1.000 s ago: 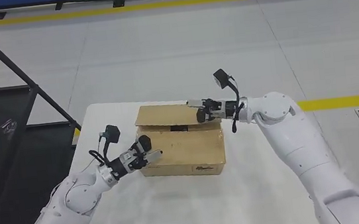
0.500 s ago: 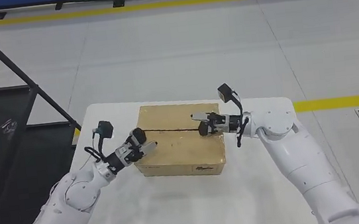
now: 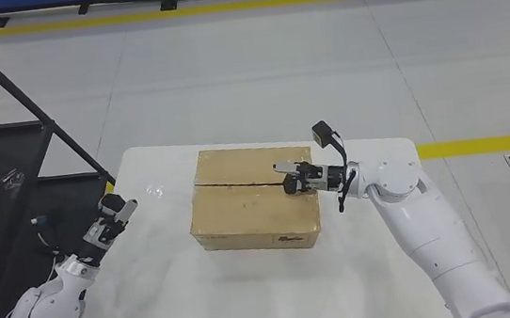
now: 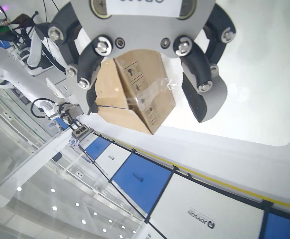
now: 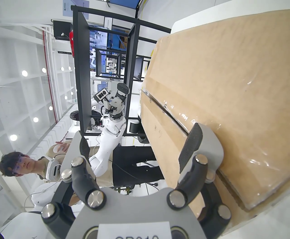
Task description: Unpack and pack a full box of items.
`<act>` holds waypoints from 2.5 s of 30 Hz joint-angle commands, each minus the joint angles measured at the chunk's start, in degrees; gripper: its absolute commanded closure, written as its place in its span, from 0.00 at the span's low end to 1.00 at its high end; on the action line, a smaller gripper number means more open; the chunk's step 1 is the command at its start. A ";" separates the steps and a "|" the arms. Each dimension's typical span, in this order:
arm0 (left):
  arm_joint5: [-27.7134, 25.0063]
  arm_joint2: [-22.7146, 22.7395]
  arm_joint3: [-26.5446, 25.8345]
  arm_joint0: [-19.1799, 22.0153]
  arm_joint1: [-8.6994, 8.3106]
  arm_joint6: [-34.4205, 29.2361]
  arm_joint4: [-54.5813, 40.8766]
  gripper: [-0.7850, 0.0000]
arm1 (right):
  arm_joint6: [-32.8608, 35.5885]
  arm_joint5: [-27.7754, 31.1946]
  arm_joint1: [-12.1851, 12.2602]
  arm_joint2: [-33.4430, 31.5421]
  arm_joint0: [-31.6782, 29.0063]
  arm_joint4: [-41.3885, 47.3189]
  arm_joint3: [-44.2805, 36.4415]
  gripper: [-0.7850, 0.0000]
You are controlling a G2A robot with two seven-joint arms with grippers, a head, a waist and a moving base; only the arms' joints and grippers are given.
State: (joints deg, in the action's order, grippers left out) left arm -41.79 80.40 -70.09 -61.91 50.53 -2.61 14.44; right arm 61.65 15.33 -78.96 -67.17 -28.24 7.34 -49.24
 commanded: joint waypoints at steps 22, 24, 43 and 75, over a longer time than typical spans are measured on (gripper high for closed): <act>18.08 -5.50 -0.12 0.49 1.86 16.96 32.16 0.00 | -4.92 -2.41 0.07 0.32 -2.65 2.38 -2.07 0.00; 20.16 -6.85 0.05 0.55 2.12 19.61 37.96 0.00 | -5.87 -3.89 0.04 0.26 -2.79 3.05 -1.97 0.00; 26.50 -8.79 1.40 0.37 2.63 25.24 50.30 0.00 | -4.81 -7.74 -0.10 1.01 -1.55 4.13 0.18 0.00; 41.34 -31.87 33.95 24.02 15.83 29.36 68.13 0.00 | -4.81 -7.74 -0.10 1.01 -1.55 4.13 0.18 0.00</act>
State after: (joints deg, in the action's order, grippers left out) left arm -0.72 49.00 -37.21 -38.47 65.79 26.69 82.83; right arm 56.84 7.59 -79.06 -66.16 -29.79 11.47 -49.07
